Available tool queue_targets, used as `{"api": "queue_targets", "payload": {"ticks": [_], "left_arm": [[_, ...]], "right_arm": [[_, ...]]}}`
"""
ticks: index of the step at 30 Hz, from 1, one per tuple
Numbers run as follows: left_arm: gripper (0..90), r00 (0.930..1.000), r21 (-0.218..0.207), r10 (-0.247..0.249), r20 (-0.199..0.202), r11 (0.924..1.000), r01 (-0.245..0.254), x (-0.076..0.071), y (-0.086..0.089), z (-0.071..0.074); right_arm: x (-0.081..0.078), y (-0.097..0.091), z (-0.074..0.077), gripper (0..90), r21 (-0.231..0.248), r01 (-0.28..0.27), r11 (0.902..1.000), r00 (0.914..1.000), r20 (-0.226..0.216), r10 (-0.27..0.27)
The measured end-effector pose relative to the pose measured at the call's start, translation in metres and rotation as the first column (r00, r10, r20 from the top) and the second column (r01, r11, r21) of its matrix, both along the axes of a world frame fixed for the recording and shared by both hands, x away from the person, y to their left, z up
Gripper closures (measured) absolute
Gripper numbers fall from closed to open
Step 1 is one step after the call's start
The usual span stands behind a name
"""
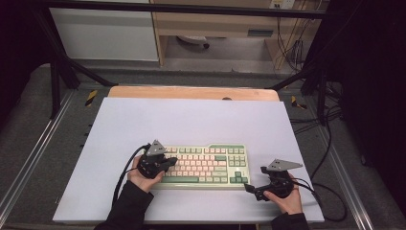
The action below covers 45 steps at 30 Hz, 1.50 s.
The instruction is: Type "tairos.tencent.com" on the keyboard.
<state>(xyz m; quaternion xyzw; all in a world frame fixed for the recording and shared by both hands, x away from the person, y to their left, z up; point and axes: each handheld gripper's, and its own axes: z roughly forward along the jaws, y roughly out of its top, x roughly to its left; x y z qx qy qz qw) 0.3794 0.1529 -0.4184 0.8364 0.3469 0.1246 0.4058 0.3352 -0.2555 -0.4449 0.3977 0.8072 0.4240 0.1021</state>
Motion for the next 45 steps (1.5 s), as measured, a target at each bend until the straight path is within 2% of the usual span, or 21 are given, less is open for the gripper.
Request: {"api": "queue_targets", "payload": {"ticks": [7,24,38,45], "left_arm": [[90.0,1.0000,0.026,0.008,0.002,0.9996,-0.008,0.003,-0.003,-0.005],[90.0,1.0000,0.034,-0.001,0.000,0.9994,0.001,0.006,-0.007,-0.011],[90.0,0.9998,0.005,-0.013,0.015,0.9999,0.013,-0.001,-0.003,-0.001],[90.0,0.9996,0.007,-0.022,0.018,0.9997,0.022,-0.005,0.001,0.003]], "right_arm": [[0.000,0.000,0.000,0.4,-0.001,-0.001,1.0000,1.0000,0.001,0.001],[0.000,0.000,0.000,0.4,-0.005,-0.003,1.0000,1.0000,-0.002,0.003],[0.000,0.000,0.000,0.4,-0.003,-0.002,1.0000,1.0000,-0.002,0.002],[0.000,0.000,0.000,0.4,-0.003,-0.004,1.0000,1.0000,-0.001,0.004]]}}
